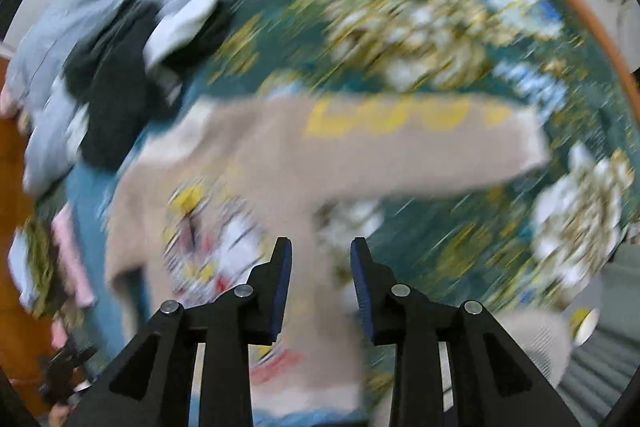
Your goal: Fold clothes
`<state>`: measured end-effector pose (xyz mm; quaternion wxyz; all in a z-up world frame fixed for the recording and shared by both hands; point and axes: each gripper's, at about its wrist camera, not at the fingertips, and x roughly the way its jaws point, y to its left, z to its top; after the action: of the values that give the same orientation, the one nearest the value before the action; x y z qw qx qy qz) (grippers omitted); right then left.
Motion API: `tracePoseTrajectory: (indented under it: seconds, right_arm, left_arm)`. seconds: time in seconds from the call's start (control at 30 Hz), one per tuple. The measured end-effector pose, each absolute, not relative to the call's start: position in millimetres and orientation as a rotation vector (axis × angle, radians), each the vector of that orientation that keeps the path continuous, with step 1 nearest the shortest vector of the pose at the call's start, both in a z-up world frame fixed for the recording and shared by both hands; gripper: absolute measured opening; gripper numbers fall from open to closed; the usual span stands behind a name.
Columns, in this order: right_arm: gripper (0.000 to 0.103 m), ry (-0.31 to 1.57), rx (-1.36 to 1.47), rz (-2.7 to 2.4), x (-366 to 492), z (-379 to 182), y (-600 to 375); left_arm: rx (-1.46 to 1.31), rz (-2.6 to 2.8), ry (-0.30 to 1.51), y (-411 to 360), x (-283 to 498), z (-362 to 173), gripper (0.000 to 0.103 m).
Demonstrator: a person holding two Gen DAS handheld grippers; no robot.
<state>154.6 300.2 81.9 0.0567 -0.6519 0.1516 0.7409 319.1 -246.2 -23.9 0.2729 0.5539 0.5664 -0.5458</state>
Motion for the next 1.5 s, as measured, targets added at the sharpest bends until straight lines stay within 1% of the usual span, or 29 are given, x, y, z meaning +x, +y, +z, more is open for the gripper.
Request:
tracePoseTrajectory:
  seconds: [0.1,0.17,0.23,0.37,0.47,0.5,0.53,0.57,0.6,0.67,0.77,0.9,0.97,1.07,1.17,1.27,1.33,1.43,1.5]
  right_arm:
    - [0.031,0.429,-2.1,2.277,168,80,244]
    - [0.034,0.29,-2.09,2.367,164,99,220]
    - [0.046,0.259,-2.073,2.396,158,112,213]
    - [0.047,0.23,-1.995,2.427,150,138,215]
    - [0.047,0.223,-1.962,2.396,148,145,223]
    - [0.047,0.223,-1.957,2.383,149,146,225]
    - [0.047,0.226,-1.957,2.371,150,146,227]
    - [0.047,0.229,-1.957,2.36,151,146,229]
    - [0.047,0.233,-1.958,2.348,152,145,231]
    - [0.047,0.245,-1.973,2.326,153,141,233]
    - [0.047,0.282,-1.985,2.316,152,134,234]
    - [0.047,0.363,-1.969,2.318,146,125,246]
    - [0.047,0.423,-1.947,2.314,144,121,258]
    - [0.047,0.523,-1.913,2.278,146,109,281]
    - [0.047,0.67,-1.869,2.187,153,89,315]
    - [0.047,0.769,-1.84,2.106,165,70,346]
    - [0.047,0.796,-1.831,2.073,170,61,363]
    - [0.047,0.824,-1.816,2.029,179,48,386]
    - [0.047,0.861,-1.796,1.996,184,38,404]
  left_arm:
    - [1.383,-1.34,1.649,-257,342,-50,0.049]
    - [1.346,-1.27,1.713,-260,352,-70,0.053]
    - [1.312,-1.219,1.749,-262,359,-87,0.054]
    - [1.201,-1.159,1.847,-266,364,-109,0.054]
    - [1.24,-1.163,1.834,-268,354,-122,0.053]
    - [1.255,-1.182,1.808,-269,350,-122,0.049]
    - [1.267,-1.2,1.778,-271,347,-121,0.029]
    - [1.28,-1.23,1.745,-272,342,-117,0.018]
    - [1.294,-1.272,1.708,-275,337,-111,0.012]
    - [1.322,-1.354,1.631,-280,326,-98,0.012]
    - [1.346,-1.626,1.445,-290,292,-50,0.011]
    - [1.255,-2.074,1.151,-301,224,51,0.011]
    - [1.211,-2.253,1.05,-292,192,95,0.011]
    - [1.222,-2.481,0.916,-257,144,141,0.011]
    - [1.363,-2.636,0.793,-180,93,148,0.011]
    - [1.629,-2.672,0.722,-92,62,123,0.011]
    - [1.811,-2.667,0.637,-21,51,103,0.011]
    - [2.028,-2.673,0.56,73,40,77,0.011]
    - [2.148,-2.673,0.419,126,38,62,0.011]
